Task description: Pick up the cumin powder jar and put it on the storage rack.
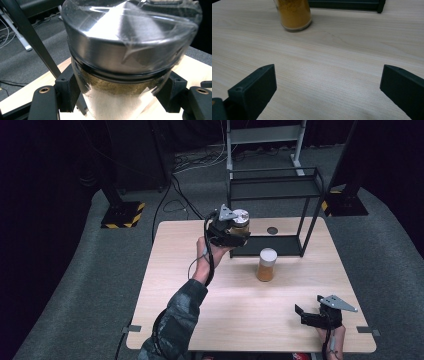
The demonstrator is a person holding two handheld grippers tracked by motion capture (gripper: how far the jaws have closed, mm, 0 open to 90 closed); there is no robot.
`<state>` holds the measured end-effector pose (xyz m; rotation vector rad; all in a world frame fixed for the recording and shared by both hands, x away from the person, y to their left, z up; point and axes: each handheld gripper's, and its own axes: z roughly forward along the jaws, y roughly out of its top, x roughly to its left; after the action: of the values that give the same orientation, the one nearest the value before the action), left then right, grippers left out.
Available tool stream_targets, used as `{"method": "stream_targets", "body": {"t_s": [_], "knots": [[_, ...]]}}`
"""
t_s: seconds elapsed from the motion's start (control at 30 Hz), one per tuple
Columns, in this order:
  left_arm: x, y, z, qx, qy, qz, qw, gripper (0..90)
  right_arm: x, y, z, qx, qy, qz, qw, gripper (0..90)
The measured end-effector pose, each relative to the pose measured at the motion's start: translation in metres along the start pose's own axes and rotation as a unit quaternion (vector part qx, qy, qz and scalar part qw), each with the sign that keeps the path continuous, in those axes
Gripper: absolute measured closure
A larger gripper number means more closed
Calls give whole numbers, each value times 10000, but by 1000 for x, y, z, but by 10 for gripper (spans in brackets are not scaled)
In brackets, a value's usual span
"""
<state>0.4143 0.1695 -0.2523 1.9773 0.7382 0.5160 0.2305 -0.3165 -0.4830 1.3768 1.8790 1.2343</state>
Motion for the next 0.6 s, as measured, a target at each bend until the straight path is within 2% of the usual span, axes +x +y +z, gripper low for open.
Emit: {"method": "stream_targets", "body": {"t_s": [0.27, 0.6], "knots": [[3, 10, -2, -19, 6, -27, 10000, 299, 0, 0, 0, -1, 4, 8, 10000, 0], [3, 25, -4, -44, -23, 33, 10000, 299, 0, 0, 0, -3, 4, 15, 10000, 0]]}}
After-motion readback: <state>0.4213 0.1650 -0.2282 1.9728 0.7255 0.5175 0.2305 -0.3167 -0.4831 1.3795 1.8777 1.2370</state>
